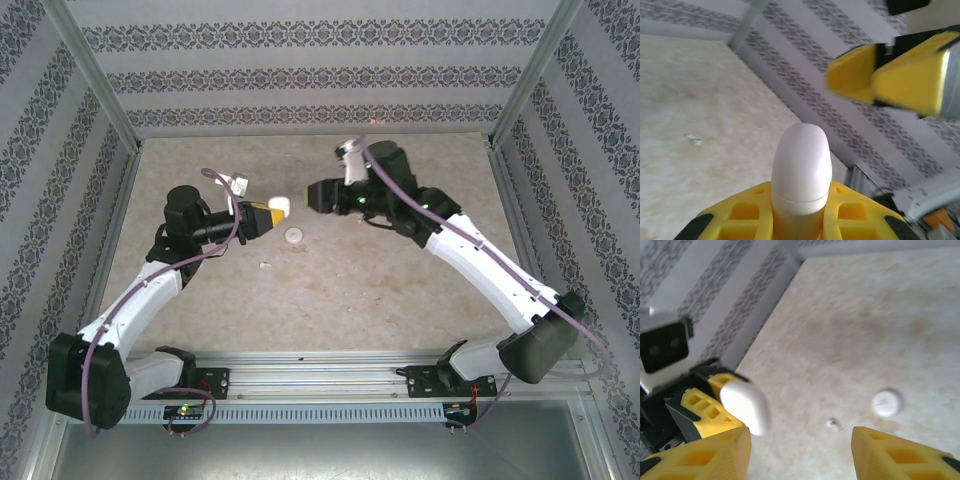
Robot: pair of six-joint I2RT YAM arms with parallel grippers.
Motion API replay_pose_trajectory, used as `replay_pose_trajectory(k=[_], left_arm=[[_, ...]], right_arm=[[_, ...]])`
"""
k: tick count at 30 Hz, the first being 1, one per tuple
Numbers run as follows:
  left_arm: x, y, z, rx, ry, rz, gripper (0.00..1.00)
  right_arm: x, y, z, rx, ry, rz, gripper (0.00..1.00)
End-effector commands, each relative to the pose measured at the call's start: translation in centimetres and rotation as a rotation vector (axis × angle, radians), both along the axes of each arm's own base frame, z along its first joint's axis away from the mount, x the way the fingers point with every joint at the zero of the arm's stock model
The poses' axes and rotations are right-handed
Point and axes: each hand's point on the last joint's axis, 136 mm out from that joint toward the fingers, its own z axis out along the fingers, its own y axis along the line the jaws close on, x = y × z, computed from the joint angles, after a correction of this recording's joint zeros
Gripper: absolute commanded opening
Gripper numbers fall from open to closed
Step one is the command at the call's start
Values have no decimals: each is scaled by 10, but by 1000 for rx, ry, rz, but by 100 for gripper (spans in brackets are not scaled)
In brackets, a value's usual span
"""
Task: Insert wireless bluetooth earbuds into charging case
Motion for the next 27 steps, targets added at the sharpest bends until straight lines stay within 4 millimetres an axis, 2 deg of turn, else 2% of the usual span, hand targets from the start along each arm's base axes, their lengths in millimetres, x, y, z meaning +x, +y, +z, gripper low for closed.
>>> replay_pose_trajectory(k=[1,4,9,12,16,20,23,27], left_arm=[[25,17,-25,9,44,101,2],[50,35,-66,59,167,179,5],[85,70,-144,208,388,308,8],[96,86,-181,282,506,347,11],[102,95,-218,375,614,346,14],[99,106,-240,480,681,366,24],[96,118,-243,559,680,393,39],[94,125,-238,605,661,407,54]], right_arm=[[17,-31,-3,-10,51,-125,57],[27,-30,-37,-93,134,-125,58],[38,-14,-103,-199,305,-101,58],[43,-6,-138,-275,380,-105,59],[45,12,-180,-387,453,-70,59],[46,37,-212,-468,497,-29,63],[45,53,-229,-515,523,0,64],[44,65,-245,-559,549,12,64]])
